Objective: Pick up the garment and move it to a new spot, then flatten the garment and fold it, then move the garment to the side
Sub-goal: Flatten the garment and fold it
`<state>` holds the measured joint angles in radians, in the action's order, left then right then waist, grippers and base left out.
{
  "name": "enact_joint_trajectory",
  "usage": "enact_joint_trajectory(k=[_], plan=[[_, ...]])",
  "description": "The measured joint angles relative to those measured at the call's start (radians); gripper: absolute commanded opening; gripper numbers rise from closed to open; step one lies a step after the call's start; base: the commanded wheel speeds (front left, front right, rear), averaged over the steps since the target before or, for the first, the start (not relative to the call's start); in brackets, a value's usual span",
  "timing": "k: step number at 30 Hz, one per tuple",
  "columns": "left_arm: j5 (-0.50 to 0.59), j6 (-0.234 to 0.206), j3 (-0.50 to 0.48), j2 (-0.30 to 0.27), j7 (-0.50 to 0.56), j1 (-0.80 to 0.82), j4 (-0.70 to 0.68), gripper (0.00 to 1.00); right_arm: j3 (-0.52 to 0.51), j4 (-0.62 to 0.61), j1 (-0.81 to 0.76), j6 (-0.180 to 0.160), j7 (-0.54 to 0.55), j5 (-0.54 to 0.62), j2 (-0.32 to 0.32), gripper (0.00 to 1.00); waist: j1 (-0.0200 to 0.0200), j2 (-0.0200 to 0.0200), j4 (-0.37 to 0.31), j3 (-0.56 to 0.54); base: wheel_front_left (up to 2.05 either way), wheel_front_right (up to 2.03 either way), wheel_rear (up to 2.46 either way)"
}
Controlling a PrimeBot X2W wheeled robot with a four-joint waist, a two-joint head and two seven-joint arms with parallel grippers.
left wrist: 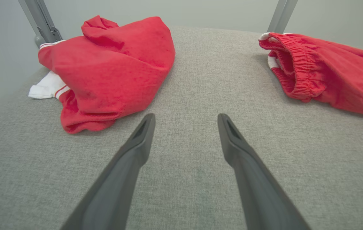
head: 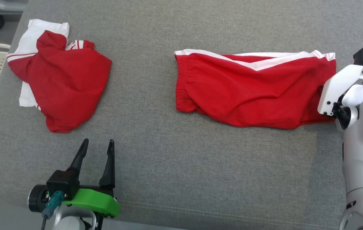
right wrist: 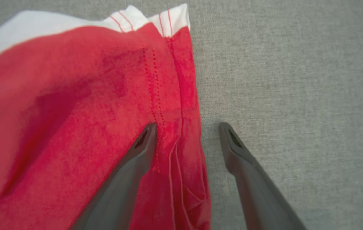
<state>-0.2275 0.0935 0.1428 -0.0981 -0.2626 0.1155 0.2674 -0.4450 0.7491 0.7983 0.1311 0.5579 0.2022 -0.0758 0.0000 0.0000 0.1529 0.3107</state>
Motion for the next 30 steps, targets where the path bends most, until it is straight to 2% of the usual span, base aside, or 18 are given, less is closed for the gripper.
enact_joint_trajectory(k=[5,7,9,22,30], plan=[[0.000,0.003,0.001,0.002,0.000,0.000,0.005,1.00,-0.043,0.022,0.018,0.000,0.022,0.020,0.002,1.00,0.0000,0.0000,0.010,0.006,0.00,0.00,0.00],[0.000,0.003,0.000,0.002,0.000,0.000,0.008,1.00,-0.060,0.025,0.022,0.000,0.024,0.030,0.006,0.42,0.0000,0.0000,0.010,0.005,0.00,0.00,0.00],[0.000,0.003,-0.002,0.001,0.000,0.001,0.009,1.00,-0.072,0.026,0.028,0.000,0.026,0.040,0.011,0.00,0.0000,0.0000,0.008,0.005,0.00,0.00,0.00],[0.000,0.007,-0.005,-0.001,0.000,0.003,0.016,1.00,-0.188,0.007,0.047,0.002,0.007,0.131,0.021,0.00,0.0000,0.0000,-0.008,-0.001,0.00,0.00,0.00],[0.000,0.008,0.006,0.004,0.000,0.002,0.021,1.00,-0.218,-0.046,0.045,0.001,-0.007,0.205,-0.063,0.00,0.0000,0.0000,-0.013,-0.031,0.00,0.00,0.00]])
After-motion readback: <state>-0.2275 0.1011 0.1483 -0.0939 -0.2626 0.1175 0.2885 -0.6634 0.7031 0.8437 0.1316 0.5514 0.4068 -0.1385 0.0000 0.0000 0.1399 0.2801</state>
